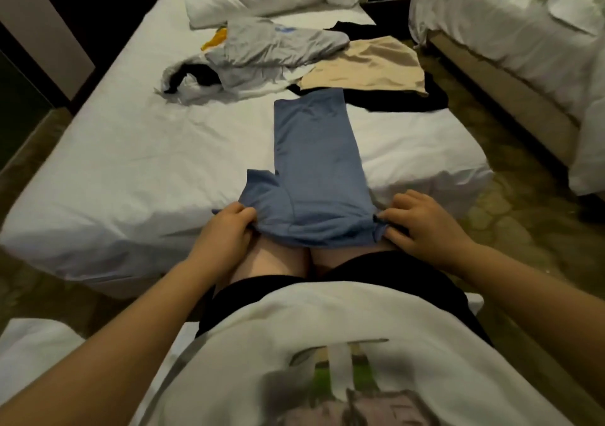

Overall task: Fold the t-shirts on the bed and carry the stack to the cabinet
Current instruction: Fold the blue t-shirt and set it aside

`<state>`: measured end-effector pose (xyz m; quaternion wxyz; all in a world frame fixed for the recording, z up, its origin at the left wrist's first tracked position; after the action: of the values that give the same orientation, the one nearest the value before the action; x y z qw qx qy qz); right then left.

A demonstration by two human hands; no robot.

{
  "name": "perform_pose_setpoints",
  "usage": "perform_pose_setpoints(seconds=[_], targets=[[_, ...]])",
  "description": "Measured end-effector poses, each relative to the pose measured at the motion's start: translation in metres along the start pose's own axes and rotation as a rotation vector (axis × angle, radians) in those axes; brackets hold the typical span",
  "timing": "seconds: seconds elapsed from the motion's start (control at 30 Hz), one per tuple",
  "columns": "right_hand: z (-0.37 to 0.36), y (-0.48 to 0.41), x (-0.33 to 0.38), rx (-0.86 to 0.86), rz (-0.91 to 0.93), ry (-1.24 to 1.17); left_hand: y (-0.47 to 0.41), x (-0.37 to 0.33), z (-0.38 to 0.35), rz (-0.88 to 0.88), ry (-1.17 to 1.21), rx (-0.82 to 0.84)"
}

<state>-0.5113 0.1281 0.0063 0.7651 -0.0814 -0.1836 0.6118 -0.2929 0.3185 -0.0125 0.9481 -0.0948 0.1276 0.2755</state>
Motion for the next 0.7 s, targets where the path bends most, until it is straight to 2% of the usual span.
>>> perform_pose_setpoints(seconds=[0.17, 0.3, 0.47, 0.6, 0.7], targets=[[-0.004, -0.01, 0.015, 0.116, -0.033, -0.05, -0.002, 0.003, -0.006, 0.089, 0.105, -0.055], [-0.014, -0.025, 0.036, 0.2, 0.07, -0.031, -0.005, -0.007, -0.015, 0.068, 0.251, -0.023], [-0.003, -0.02, 0.035, 0.096, 0.049, -0.127, -0.006, 0.0, -0.016, 0.079, 0.267, -0.032], [-0.005, -0.022, 0.039, 0.273, 0.158, -0.047, -0.001, 0.004, -0.015, 0.045, 0.241, 0.027], [-0.007, -0.041, 0.046, 0.352, 0.119, -0.083, -0.002, 0.006, -0.018, 0.104, 0.257, 0.085]])
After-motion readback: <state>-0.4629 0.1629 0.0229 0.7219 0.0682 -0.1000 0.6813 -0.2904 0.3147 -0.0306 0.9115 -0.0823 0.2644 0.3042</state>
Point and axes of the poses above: each hand's wrist, its own y-axis away from the middle knuckle, its own z-axis out of the back of the hand, x = y × z, the point moved 5 cm from there along -y, towards the middle knuckle, and after that the axes turned 4 degrees about -x, right-handed, at the moved point
